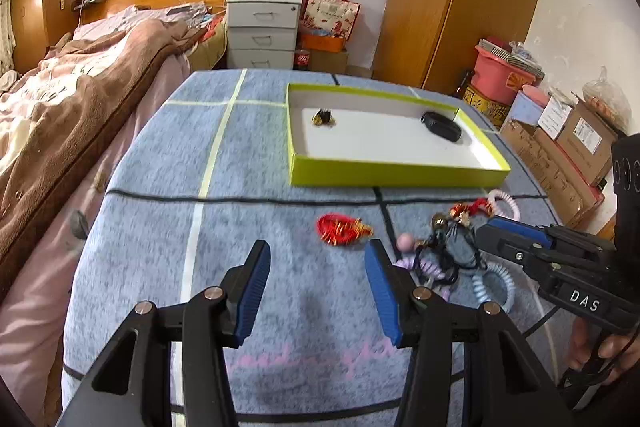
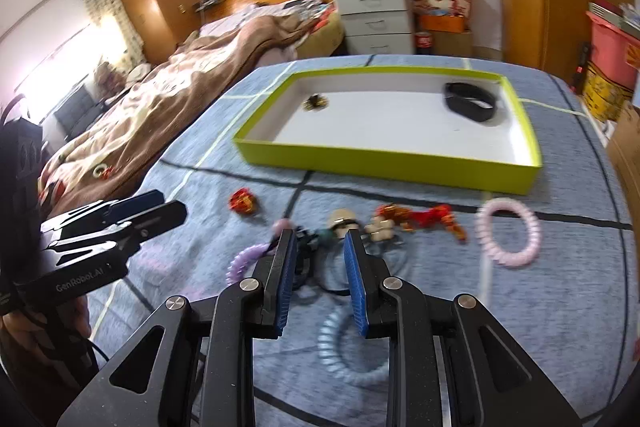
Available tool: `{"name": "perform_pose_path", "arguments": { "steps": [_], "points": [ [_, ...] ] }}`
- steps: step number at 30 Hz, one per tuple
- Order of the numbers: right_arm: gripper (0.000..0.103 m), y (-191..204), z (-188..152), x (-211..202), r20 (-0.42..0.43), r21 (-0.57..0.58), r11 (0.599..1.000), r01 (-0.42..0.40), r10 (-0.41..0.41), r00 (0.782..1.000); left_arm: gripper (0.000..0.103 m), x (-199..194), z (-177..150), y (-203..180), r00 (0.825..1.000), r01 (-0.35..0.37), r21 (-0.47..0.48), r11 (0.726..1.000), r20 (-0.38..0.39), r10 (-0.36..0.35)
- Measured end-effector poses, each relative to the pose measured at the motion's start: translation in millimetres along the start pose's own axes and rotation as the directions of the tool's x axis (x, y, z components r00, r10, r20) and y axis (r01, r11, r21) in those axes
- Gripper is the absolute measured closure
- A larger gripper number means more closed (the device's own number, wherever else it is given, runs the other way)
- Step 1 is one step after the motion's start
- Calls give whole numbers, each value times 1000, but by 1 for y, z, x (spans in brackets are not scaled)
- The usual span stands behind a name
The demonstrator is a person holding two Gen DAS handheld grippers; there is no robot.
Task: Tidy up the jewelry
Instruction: 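Close the right tool on the black cord hair tie with pink bead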
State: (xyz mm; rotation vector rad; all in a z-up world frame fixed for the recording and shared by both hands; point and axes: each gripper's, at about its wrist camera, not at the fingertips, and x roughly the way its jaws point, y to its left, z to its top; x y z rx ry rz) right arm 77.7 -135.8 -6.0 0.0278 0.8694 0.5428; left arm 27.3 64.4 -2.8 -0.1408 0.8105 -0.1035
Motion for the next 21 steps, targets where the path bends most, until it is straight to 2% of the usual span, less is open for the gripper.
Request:
{"name": "perform_pose_path", "arguments": {
  "steps": [7,19,21],
  "points": [
    [77,15,-5,19,-60,-56,998,9,-12,998,52,0,-9,4,1000,14,-1,1000,-8,-14],
    [78,15,-9,29,-86,-77,996,54,-60,994,52,6,-14,10,999,25,-29,999,-35,-26],
    [86,15,-9,28,-84,-77,996,49,-56,995,52,7,-14,11,999,20,-31,999,-41,-22]
  ]
}}
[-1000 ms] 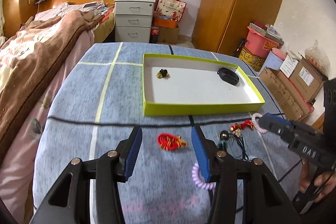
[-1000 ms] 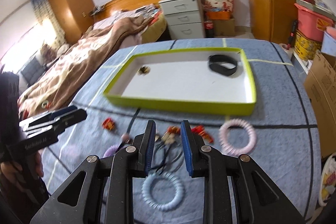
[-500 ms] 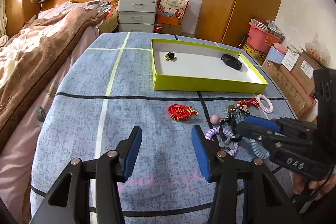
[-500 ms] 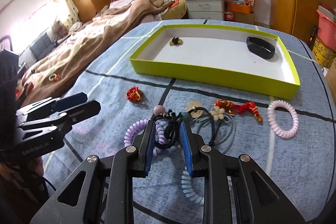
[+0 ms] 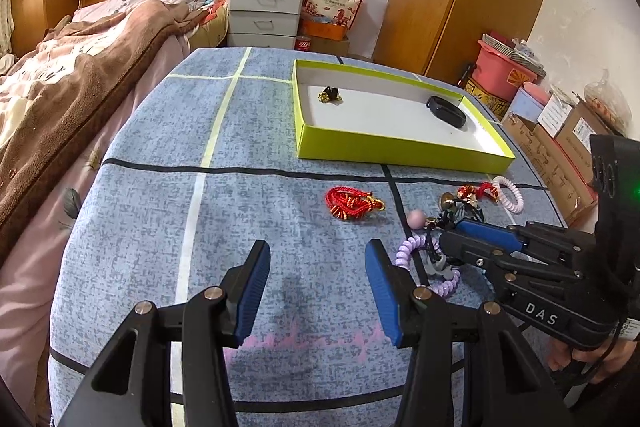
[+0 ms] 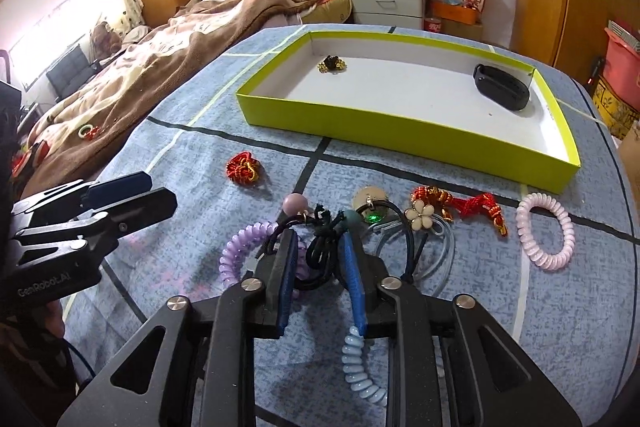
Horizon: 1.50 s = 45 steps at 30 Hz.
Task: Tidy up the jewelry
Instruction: 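Close the right tool on the black cord hair tie with pink bead, then close the left tool on the lavender coil hair tie while the right tool holds the cord tie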
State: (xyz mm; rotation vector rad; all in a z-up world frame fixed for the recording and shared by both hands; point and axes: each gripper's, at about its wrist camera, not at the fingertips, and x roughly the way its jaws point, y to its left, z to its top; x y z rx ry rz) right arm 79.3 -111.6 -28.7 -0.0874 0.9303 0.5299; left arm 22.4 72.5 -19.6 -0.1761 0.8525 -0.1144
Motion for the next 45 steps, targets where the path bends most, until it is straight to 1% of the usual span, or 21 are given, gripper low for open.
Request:
{"name": "perform_pose_path", "arguments": {
  "steps": [3,5,9,17,21,24,27,30,32,34,36,40,42,44,45],
  "points": [
    [92,-1,0,0,8,5,1000,8,-8,1000,52,1,-1,1,1000,-4,-3,1000,-4,4],
    [93,-2,0,-2,14,7,1000,4,-4,1000,52,1,-1,1,1000,-3,-2,1000,-3,3],
    [95,-2,1,-9,43,6,1000,-11,10,999,52,3,-1,-1,1000,0,3,1000,-12,0],
    [95,-6,4,-24,117,43,998,-51,45,992,52,9,0,-8,1000,7,15,1000,-29,-6],
    [95,-11,7,-32,153,64,995,-76,65,986,52,12,0,-16,998,47,39,998,-44,-45],
    [95,-16,8,-38,174,84,993,-85,69,982,52,17,0,-25,997,51,70,996,-64,-46],
    [95,-23,6,-46,195,102,991,-88,67,979,52,21,0,-32,994,79,84,993,-78,-72],
    [95,-30,4,-55,214,115,989,-88,62,975,52,24,0,-37,993,86,100,991,-88,-77],
    [95,-34,3,-59,222,125,988,-86,56,974,52,28,-1,-41,989,110,107,988,-108,-99],
    [95,-37,2,-63,232,133,987,-88,55,971,52,29,-1,-43,991,88,104,991,-106,-77],
    [95,-40,0,-65,237,140,986,-85,50,970,52,30,0,-46,991,99,110,989,-102,-88],
    [95,-45,-3,-70,252,148,985,-93,54,966,52,32,-2,-51,993,79,139,987,-103,-65],
    [95,-47,-4,-72,258,152,983,-98,56,964,56,33,-2,-55,993,66,164,984,-103,-50],
    [95,-49,-5,-73,262,156,983,-98,54,963,63,34,-2,-59,995,31,206,978,-97,-11],
    [95,-50,-5,-73,264,160,982,-99,55,963,64,35,-2,-62,996,15,224,974,-93,5]
  ]
}}
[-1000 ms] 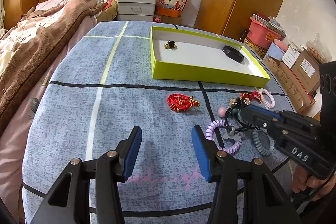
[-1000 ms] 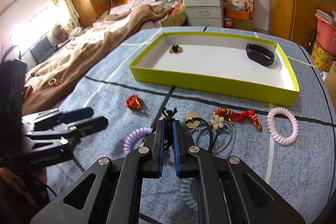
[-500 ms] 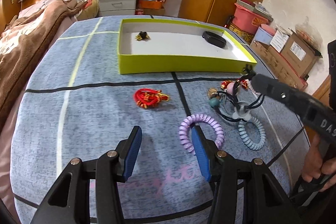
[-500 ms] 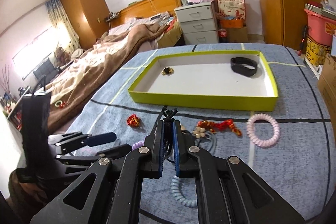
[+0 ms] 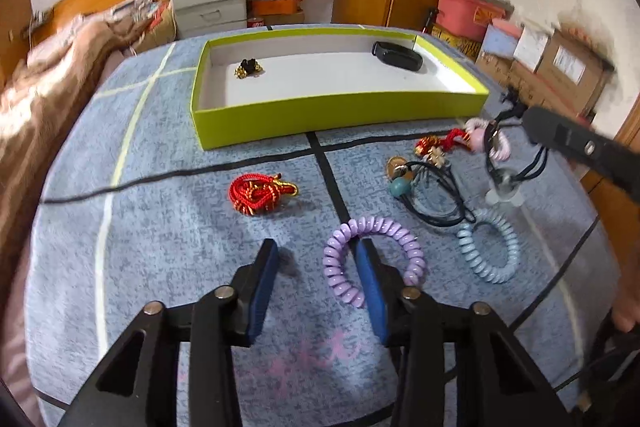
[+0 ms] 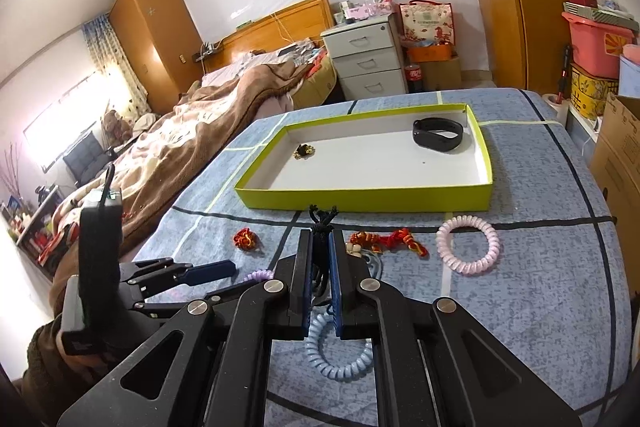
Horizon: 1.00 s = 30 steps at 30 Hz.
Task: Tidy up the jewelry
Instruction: 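Close the left tool on the lavender coil hair tie while the right tool holds the cord tie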
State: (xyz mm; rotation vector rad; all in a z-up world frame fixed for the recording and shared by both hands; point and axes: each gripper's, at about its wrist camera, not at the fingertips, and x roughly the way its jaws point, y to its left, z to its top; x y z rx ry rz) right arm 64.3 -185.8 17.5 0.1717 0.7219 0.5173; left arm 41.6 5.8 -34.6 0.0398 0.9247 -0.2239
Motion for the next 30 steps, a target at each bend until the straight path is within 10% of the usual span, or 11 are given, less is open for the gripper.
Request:
{"name": "perform_pose_path", "arguments": {
  "steps": [9,30],
  "points": [
    [95,-5,-2,-5,10,15,1000,-6,6,1000,91,0,0,-13,999,-35,82,996,-4,36],
    [95,-5,1,-13,18,15,1000,16,-16,1000,93,-23,7,0,998,6,-12,1000,61,-5]
  ]
}}
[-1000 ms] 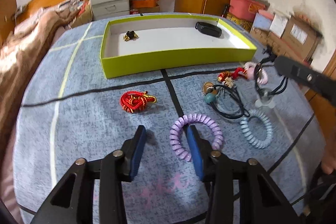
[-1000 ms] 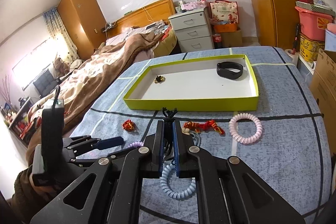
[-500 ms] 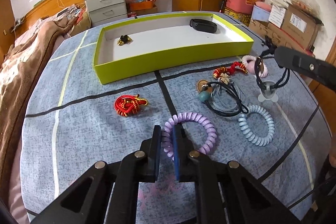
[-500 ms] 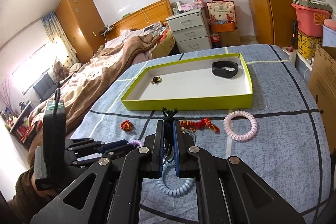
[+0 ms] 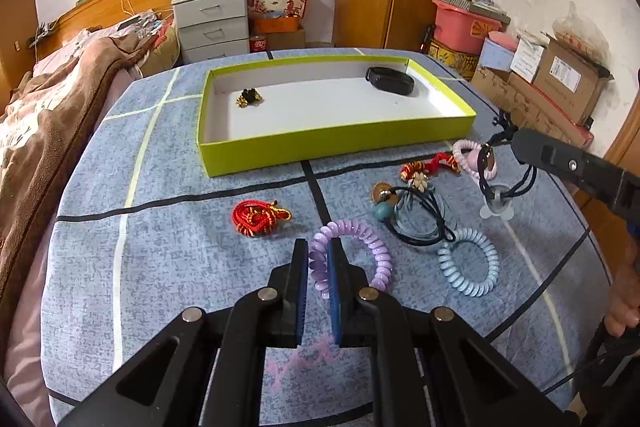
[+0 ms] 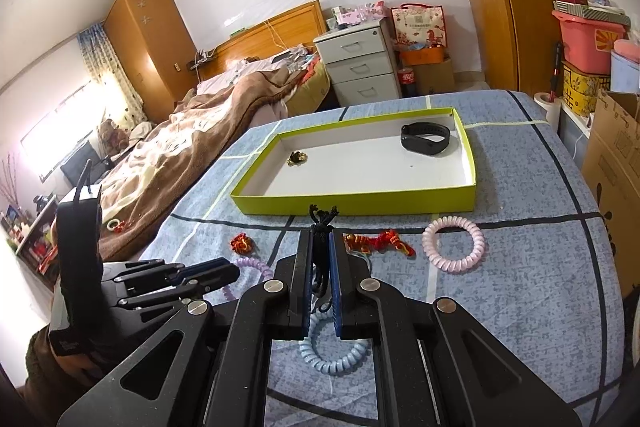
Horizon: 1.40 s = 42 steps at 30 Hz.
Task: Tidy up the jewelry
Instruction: 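Close the left tool on the lavender coil hair tie while the right tool holds the cord tie, then carry the lavender coil in the left tool and cord tie in the right tool into the lid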
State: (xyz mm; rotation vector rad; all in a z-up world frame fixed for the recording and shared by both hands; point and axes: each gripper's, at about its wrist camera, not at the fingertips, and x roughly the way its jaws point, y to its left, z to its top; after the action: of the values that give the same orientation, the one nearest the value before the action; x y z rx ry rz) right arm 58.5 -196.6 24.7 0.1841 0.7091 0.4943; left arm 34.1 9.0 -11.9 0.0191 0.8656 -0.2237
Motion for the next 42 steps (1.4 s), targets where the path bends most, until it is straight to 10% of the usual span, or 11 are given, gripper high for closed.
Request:
{"name": "perform_pose_path", "arguments": {
  "steps": [21,42],
  "points": [
    [95,0,34,4,15,-13,1000,19,-19,1000,93,-19,34,20,996,43,-62,997,76,-38],
    [95,-35,109,110,-96,-11,996,85,-86,992,93,39,108,66,999,16,-126,992,50,-9]
  ]
}}
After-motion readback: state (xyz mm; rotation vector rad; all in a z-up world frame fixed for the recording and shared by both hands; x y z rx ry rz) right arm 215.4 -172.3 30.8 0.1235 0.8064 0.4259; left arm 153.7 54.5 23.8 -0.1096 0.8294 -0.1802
